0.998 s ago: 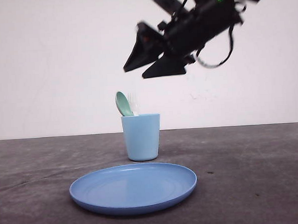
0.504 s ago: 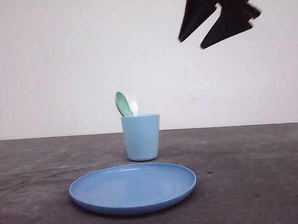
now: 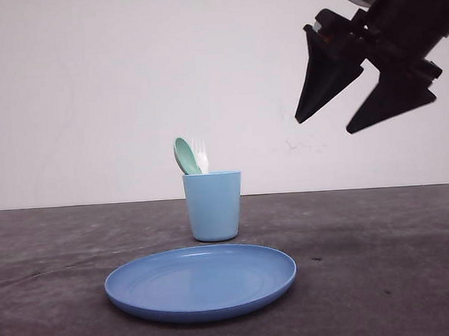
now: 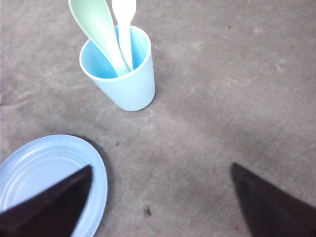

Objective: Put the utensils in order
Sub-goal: 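Move the right gripper back over the cup and grasp its rim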

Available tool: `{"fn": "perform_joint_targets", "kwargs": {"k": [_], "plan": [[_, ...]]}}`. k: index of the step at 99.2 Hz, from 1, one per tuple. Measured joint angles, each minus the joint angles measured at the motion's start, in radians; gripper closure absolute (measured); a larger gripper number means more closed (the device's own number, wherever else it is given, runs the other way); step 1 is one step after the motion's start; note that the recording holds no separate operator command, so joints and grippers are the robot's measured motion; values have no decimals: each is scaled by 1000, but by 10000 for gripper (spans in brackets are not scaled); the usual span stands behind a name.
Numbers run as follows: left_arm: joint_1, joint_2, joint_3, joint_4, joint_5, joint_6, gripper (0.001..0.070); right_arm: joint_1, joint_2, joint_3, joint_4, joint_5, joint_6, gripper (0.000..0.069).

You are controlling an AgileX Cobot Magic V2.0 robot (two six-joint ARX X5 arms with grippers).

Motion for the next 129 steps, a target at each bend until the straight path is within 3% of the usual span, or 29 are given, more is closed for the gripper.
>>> {"fn": "perform_joint_targets", "kwargs": {"k": [10,36,81,129], "plan": [[0,0,0,0,0,0,405,0,20,-9,35,-2,7,10],[0,0,0,0,0,0,405,15,119,-13,145,-53,13,10],[0,0,0,5,0,0,405,76,382,-9,476,-130,16,10],[0,0,0,4,0,0,405,114,632,242,500,-79,-19,10]]}}
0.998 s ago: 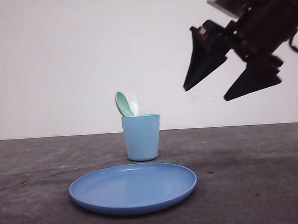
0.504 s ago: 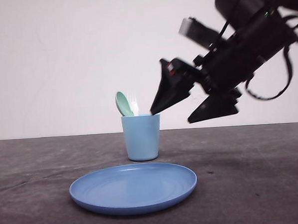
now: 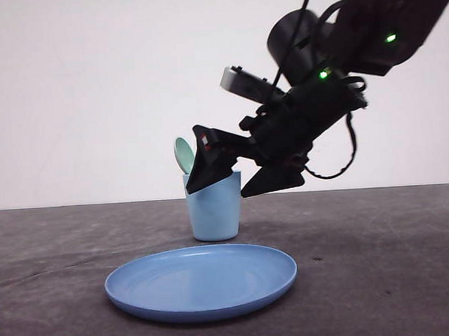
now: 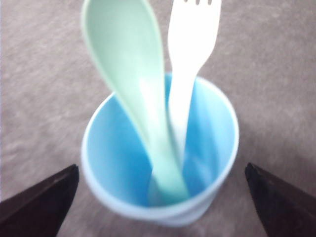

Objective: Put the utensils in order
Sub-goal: 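Move the right gripper back over the cup and grasp its rim, then lift the cup with the right gripper and set it onto the blue plate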

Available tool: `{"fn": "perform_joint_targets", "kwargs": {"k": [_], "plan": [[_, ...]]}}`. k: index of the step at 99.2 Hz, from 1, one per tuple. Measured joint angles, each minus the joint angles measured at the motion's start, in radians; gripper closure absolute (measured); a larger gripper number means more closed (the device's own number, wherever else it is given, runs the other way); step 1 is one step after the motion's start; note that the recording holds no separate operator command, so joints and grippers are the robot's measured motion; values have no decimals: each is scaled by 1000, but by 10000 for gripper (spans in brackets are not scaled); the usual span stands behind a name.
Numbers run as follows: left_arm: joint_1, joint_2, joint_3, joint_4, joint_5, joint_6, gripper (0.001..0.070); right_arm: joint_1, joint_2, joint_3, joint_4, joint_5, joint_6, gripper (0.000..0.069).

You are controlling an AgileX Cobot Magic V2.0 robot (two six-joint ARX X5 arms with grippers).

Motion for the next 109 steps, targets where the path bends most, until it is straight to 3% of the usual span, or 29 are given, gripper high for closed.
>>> {"fn": "perform_joint_targets", "kwargs": {"k": [25,40,46,63,76,101,109], "plan": [[0,0,0,0,0,0,405,5,51,81,-17,-1,-3,16],[0,0,0,0,0,0,405,17,51,81,-22,1,-26,193],[0,0,0,0,0,0,405,19,51,81,-21,3,-35,227],[0,0,0,0,0,0,405,26,46,81,-36,6,-45,228],[0,0,0,0,0,0,405,36,-1,81,-135,3,-45,228],[0,0,0,0,0,0,405,66,-212,79,-363,3,-48,228],[0,0,0,1,0,0,405,89,-285,48,-374,3,-48,228]]}}
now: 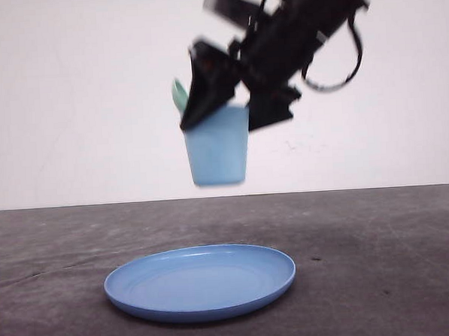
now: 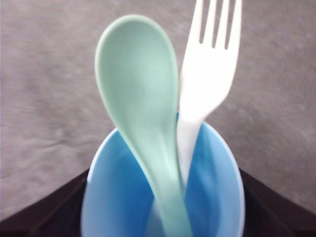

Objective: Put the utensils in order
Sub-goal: 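Lift the cup with the right gripper and set it onto the blue plate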

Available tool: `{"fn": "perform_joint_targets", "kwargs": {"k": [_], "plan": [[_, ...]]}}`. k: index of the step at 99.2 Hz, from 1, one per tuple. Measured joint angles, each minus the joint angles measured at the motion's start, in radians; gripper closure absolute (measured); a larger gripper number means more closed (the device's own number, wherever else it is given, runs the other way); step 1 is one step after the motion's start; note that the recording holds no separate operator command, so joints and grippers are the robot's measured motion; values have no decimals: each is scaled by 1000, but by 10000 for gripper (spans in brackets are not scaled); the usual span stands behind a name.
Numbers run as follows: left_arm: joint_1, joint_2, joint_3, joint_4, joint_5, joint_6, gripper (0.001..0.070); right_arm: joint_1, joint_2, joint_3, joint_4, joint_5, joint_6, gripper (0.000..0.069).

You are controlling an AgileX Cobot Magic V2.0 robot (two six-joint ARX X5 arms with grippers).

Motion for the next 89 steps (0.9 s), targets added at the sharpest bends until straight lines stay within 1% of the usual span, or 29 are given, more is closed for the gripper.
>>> {"fn": "perform_joint_targets", "kwargs": {"k": [7,16,31,46,60,80,89], "plan": [[0,0,0,0,0,0,405,26,-68,-59,8,6,0,228],[0,0,0,0,0,1,405,63,-157,-155,23,45,2,228],[0,0,0,0,0,4,405,122,-308,-317,78,72,34,228],[0,0,0,0,0,5,405,174,-407,-415,108,105,62,228],[0,0,0,-1,0,7,405,208,-409,-460,120,117,73,228],[0,0,0,0,0,7,405,251,-344,-492,212,138,80,228],[0,0,0,0,0,7,405,257,-301,-492,282,158,81,228]]}}
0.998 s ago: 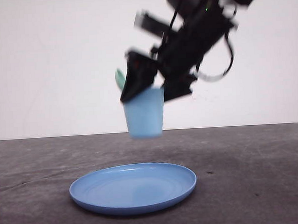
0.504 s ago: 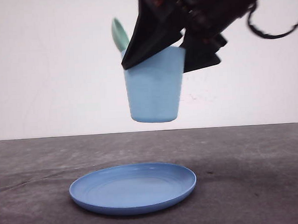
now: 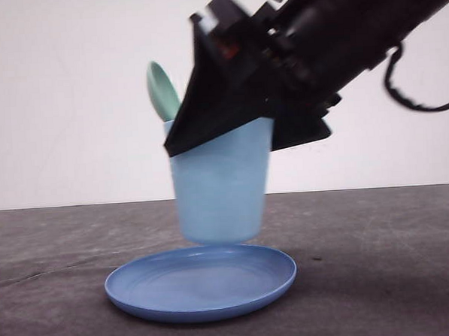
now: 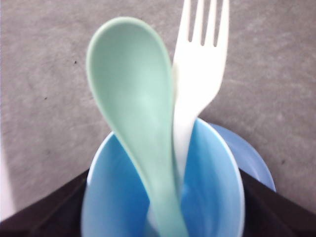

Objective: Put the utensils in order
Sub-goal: 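Lift the cup with the right gripper and set it onto the blue plate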

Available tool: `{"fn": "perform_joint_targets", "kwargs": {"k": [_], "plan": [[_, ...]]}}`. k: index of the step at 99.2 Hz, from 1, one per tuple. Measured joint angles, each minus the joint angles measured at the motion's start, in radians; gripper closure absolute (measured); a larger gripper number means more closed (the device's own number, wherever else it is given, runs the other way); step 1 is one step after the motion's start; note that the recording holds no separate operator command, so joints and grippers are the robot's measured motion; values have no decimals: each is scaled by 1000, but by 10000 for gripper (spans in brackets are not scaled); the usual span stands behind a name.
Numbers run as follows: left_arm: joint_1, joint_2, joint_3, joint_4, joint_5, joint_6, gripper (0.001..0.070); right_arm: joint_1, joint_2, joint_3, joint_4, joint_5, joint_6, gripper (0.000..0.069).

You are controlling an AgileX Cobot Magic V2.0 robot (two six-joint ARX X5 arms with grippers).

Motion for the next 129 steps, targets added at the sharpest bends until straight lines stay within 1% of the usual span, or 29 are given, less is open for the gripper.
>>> {"fn": "perform_joint_targets", "kwargs": {"k": [9,28,37,49,69,74,85,95,109,119,129], "plan": [[0,0,0,0,0,0,405,0,51,0,71,6,0,228],[0,0,0,0,0,0,405,-1,154,0,180,79,2,228],[0,0,0,0,0,0,405,0,195,0,214,79,3,228],[0,0,0,0,0,0,405,0,231,0,227,77,4,228],[0,0,0,0,0,0,405,3,232,0,227,78,4,226],[0,0,0,0,0,0,405,3,232,0,227,78,4,203],[0,0,0,0,0,0,405,4,232,0,224,77,6,109],[0,0,0,0,0,0,405,3,230,0,204,76,11,67],[0,0,0,0,0,0,405,-11,182,0,130,76,23,55],[0,0,0,0,0,0,405,-27,122,0,38,76,26,55],[0,0,0,0,0,0,405,-50,60,0,-105,75,26,55]]}}
